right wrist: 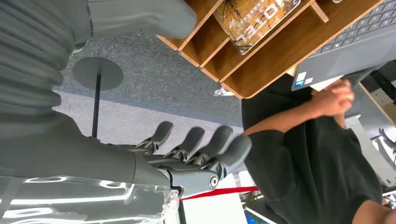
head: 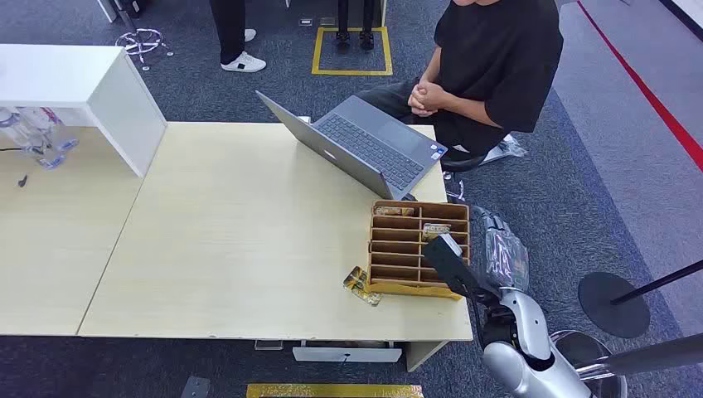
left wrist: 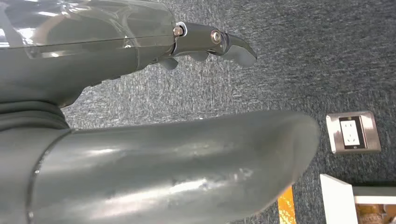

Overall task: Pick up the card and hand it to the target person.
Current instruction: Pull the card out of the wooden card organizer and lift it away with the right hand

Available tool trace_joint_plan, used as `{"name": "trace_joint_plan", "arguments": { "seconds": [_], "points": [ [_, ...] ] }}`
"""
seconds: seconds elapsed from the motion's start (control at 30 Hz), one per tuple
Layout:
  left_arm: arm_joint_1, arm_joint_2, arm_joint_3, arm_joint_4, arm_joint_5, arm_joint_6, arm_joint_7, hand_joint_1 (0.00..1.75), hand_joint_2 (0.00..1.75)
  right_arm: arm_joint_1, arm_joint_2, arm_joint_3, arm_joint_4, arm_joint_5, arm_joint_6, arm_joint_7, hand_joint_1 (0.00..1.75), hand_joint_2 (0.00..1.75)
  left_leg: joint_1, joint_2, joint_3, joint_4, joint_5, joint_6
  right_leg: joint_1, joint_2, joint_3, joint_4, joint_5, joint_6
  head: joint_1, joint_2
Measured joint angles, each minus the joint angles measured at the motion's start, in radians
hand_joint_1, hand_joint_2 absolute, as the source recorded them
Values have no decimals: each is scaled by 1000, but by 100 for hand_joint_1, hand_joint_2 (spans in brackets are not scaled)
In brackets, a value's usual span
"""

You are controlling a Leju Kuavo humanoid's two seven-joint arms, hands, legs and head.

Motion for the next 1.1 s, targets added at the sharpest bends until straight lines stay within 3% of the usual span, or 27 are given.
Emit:
{"name": "trace_joint_plan", "arguments": {
  "seconds": [1.1],
  "points": [
    [-10, -9, -74, 0, 0, -8, 48, 0, 0, -78, 43, 52, 119, -28, 50, -33, 55, 175, 0, 0, 0, 0, 0, 0, 0, 0, 0, 0, 0, 0, 0, 0]
  ]
}}
